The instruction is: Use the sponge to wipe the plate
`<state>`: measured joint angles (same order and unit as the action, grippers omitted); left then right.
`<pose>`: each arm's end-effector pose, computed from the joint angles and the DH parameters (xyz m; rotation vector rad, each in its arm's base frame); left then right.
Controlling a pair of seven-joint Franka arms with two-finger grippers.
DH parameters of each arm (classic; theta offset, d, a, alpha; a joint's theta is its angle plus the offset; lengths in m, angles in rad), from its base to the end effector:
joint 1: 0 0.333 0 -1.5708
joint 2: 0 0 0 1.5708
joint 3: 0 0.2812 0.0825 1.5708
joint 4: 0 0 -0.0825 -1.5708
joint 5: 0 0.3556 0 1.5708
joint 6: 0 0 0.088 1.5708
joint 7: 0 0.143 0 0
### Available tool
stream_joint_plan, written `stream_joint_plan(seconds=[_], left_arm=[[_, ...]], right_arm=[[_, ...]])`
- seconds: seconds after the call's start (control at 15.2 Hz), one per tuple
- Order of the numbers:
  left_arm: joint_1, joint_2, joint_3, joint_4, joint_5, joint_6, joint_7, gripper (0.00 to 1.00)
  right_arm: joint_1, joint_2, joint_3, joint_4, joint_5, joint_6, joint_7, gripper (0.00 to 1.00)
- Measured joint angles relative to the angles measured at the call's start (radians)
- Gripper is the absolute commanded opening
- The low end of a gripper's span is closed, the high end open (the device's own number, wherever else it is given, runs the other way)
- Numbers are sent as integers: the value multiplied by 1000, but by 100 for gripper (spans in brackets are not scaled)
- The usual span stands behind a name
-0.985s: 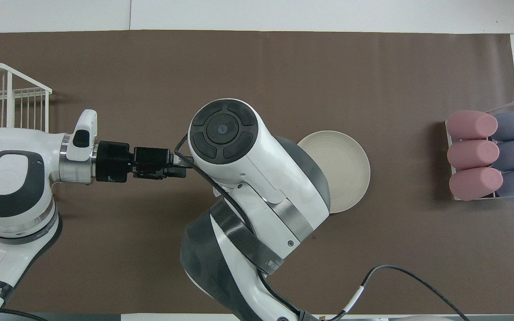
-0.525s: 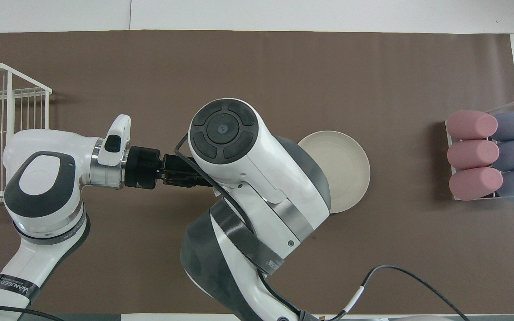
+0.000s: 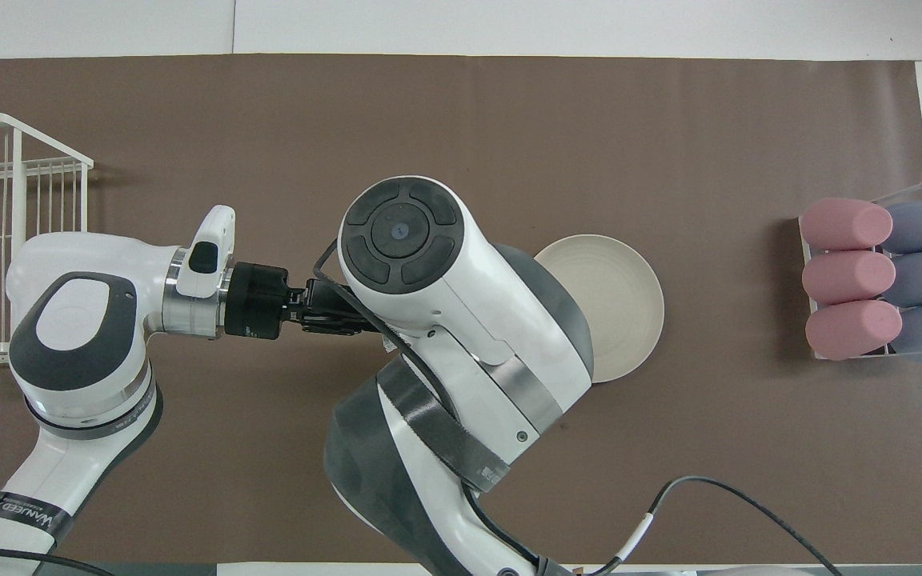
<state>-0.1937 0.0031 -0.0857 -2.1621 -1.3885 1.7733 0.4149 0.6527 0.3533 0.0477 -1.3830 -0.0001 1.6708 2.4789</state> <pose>0.4542 -0.2555 0.4004 1.8400 -0.0534 -0.2537 0.4744 0.3952 0.4428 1.9351 -2.3912 -0.0235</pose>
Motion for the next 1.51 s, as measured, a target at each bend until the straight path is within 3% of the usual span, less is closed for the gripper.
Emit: stream_joint_plan(seconds=[0.07, 0.2, 0.33, 0.72, 0.79, 0.85, 0.92, 0.98, 1.25, 1.51], left_arm=[[-1, 0, 0, 0, 0, 0, 0, 45], [-1, 0, 0, 0, 0, 5, 0, 32], [-6, 0, 0, 0, 0, 14, -2, 0], [-13, 0, -2, 0, 0, 26, -25, 0], [-13, 0, -2, 0, 0, 26, -27, 0], [-13, 0, -2, 0, 0, 26, -29, 0], [-13, 0, -2, 0, 0, 26, -31, 0], [-14, 0, -2, 1, 0, 26, -34, 0], [-14, 0, -2, 6, 0, 26, -43, 0], [-9, 1, 3, 11, 0, 25, -50, 0]], right_arm=[[0, 0, 0, 0, 0, 0, 0, 0], [-1, 0, 0, 2, 0, 2, 0, 0], [-2, 0, -1, 3, 0, 2, 0, 0], [-3, 1, -2, 5, -1, 2, 0, 0], [-3, 1, -2, 5, -1, 2, 0, 9], [-3, 1, -2, 5, -1, 2, 0, 40], [-3, 1, -2, 5, -3, 2, 0, 80], [-3, 1, -2, 5, -4, 2, 0, 100], [-19, 2, -5, 6, -14, 4, 0, 100], [-107, -1, -6, 7, -15, 2, -26, 100]])
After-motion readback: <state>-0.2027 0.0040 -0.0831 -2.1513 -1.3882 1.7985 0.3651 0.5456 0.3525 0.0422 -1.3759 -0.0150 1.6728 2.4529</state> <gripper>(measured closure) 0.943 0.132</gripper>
